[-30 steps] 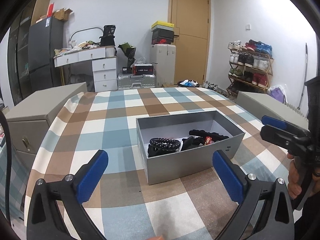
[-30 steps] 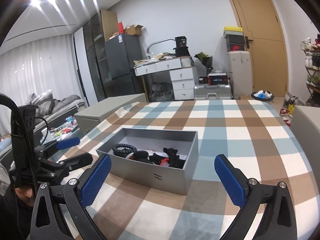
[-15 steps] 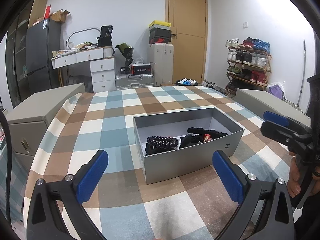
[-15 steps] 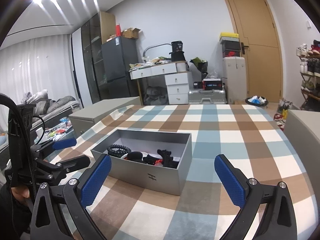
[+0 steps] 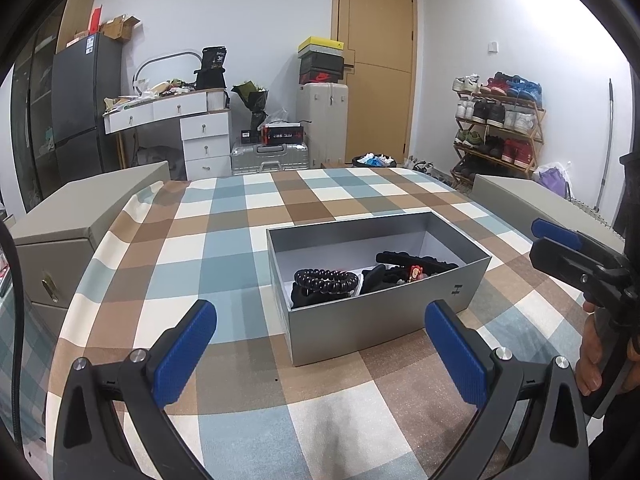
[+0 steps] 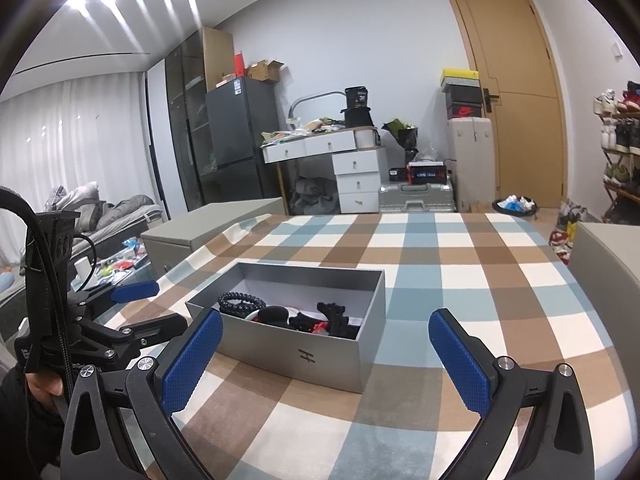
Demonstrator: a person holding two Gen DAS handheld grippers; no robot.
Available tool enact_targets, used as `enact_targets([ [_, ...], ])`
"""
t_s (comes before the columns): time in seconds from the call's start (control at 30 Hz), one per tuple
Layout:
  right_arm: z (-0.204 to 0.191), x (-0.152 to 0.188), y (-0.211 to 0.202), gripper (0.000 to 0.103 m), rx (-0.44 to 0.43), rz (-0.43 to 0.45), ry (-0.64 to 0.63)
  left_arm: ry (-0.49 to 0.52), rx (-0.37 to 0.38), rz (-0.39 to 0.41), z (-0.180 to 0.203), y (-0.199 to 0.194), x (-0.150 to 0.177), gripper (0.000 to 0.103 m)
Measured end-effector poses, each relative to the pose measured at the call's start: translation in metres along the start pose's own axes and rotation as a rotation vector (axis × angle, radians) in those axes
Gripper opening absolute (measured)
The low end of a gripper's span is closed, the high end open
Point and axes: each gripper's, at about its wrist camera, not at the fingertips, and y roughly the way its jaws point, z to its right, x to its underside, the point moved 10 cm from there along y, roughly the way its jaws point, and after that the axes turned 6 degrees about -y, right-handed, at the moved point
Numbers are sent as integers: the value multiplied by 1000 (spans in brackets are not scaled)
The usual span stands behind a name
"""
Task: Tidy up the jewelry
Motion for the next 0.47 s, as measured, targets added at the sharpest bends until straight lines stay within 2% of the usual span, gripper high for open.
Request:
enact_targets([
  [0.47, -3, 0, 2, 103, -6, -4, -12, 3, 0, 3, 2, 1, 0, 102],
])
